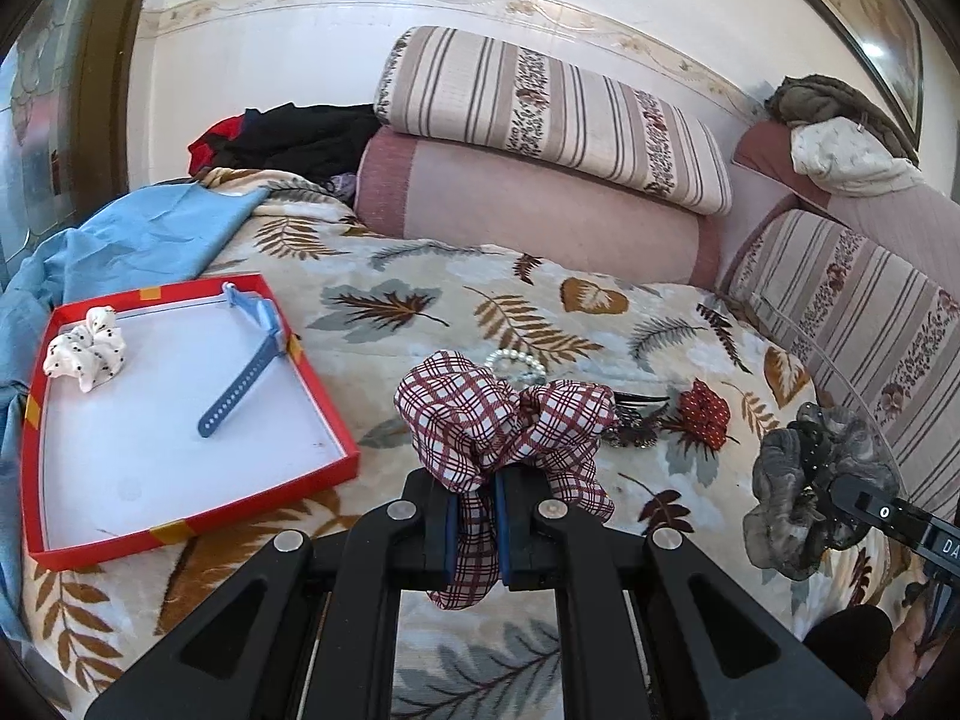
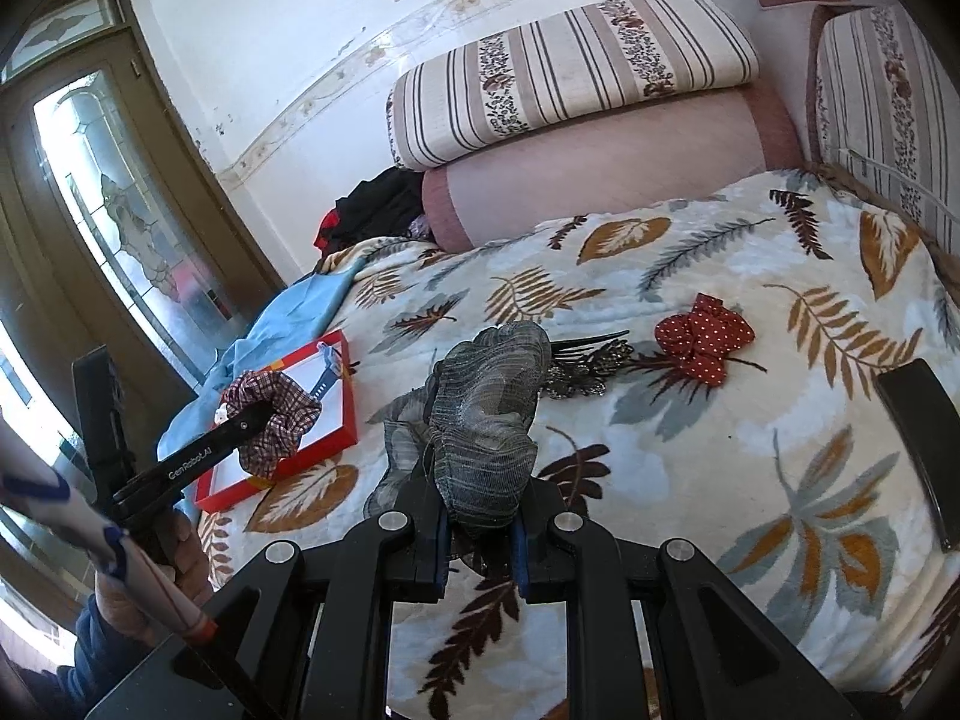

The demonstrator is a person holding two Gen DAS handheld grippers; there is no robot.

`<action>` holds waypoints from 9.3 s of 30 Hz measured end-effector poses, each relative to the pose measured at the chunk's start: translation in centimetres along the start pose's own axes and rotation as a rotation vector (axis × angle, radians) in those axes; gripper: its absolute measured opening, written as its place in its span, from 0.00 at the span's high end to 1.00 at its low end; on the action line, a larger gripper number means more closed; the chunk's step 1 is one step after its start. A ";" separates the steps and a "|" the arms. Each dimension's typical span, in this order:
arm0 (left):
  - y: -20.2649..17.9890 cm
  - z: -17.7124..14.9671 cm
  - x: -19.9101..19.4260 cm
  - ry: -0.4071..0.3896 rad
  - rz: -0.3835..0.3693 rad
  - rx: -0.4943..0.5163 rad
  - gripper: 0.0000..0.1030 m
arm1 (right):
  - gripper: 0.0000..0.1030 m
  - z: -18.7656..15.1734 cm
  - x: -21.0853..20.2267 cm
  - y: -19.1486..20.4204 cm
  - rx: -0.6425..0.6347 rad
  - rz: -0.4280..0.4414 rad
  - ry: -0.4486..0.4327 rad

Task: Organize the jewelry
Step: 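Carry the plaid and grey scrunchies over the red box, then lower both scrunchies into the box and open both tools, then move both open tools over the remaining jewelry on the bed cover, then grasp the leopard-print hair tie with the left tool while the right grasps the black claw clip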

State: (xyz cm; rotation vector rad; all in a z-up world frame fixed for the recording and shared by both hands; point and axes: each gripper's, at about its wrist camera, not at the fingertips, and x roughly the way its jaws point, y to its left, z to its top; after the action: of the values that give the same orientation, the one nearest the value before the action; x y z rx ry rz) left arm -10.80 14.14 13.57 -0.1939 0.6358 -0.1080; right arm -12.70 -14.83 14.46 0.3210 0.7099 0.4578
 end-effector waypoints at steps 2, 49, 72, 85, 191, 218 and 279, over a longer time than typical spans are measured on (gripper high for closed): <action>0.4 0.0 -0.1 -0.003 0.007 -0.006 0.91 | 0.84 0.0 0.0 0.2 -0.003 0.002 0.001; 21.4 -0.3 -6.2 -0.079 0.313 -0.318 0.91 | 0.84 3.5 11.8 17.2 -0.250 0.233 0.155; 25.9 1.4 -0.4 0.012 0.432 -0.340 0.91 | 0.84 5.2 29.6 27.8 -0.368 0.170 0.286; 26.6 1.2 1.3 0.039 0.451 -0.330 0.91 | 0.83 5.4 36.4 28.0 -0.365 0.091 0.337; -4.3 0.4 4.2 0.124 0.106 0.126 0.01 | 0.47 2.4 4.1 -12.3 0.265 -0.082 -0.024; -11.1 -1.7 22.0 0.318 0.057 0.334 0.93 | 0.44 3.0 5.1 -15.8 0.389 0.035 -0.004; -0.6 -4.5 14.4 0.231 -0.090 0.074 0.94 | 0.52 3.5 20.8 -3.9 -0.283 -0.081 0.352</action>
State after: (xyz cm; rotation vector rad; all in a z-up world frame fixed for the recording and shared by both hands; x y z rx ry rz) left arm -2.01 10.62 1.83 -0.1395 0.8523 -0.2423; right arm 4.73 -8.12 3.90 -0.0580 0.9834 0.5369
